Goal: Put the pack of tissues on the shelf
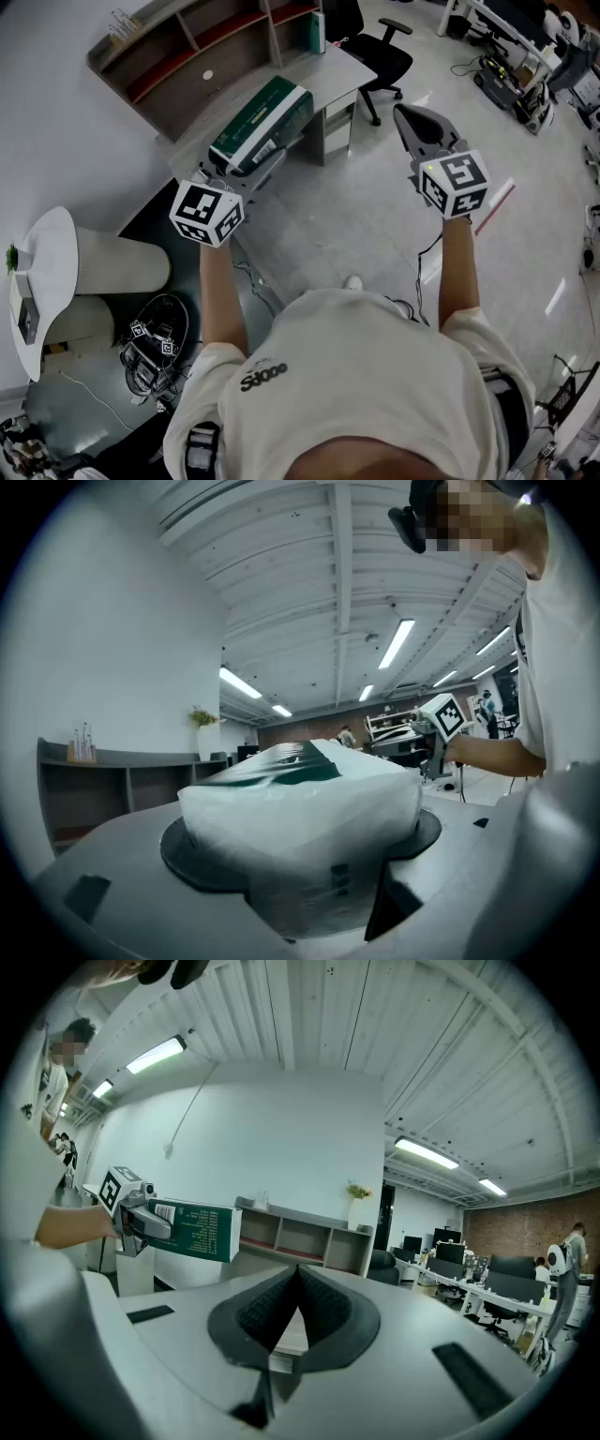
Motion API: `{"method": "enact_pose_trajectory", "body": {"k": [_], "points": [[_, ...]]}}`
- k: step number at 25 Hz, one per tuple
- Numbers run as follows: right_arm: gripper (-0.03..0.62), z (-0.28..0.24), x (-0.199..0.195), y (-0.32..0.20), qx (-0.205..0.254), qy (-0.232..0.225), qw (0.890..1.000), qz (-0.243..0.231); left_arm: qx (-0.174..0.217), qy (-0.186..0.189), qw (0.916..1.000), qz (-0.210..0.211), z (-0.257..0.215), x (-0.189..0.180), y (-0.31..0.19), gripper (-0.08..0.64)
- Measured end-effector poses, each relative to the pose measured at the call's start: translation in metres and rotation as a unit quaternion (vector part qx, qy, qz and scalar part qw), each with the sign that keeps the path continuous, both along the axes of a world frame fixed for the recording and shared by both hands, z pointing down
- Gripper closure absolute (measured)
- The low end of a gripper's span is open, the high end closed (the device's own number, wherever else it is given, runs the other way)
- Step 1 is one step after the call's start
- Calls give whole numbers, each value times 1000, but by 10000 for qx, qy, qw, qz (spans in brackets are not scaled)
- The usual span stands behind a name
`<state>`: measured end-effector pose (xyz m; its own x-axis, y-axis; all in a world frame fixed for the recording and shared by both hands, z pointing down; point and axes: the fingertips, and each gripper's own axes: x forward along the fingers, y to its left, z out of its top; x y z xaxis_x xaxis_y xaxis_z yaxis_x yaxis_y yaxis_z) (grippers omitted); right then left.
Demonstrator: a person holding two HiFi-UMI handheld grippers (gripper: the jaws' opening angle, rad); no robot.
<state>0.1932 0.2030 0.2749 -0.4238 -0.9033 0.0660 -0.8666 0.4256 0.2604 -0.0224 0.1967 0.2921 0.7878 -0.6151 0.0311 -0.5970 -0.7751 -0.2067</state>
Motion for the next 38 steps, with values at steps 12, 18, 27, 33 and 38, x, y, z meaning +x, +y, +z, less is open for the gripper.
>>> {"method": "enact_pose_trajectory", "body": {"k": [12, 18, 27, 33, 38], "points": [[592, 5, 13, -10, 24, 11, 9999, -118, -91, -103, 9999, -103, 7, 20, -7, 152], [592, 12, 36, -26, -165, -503, 9984, -222, -356, -128, 9983, -448, 21, 34, -19, 152], [592, 34, 68, -45, -382, -540, 9952, -722, -580, -47, 9953, -777, 39, 75, -33, 152], [592, 36, 83, -74, -308, -710, 9948, -659, -669, -70, 9939, -879, 49, 80, -58, 152], [592, 39, 74, -111, -377, -789, 9946, -558, -600, 38, 9945, -855, 48, 65, -98, 152]]}}
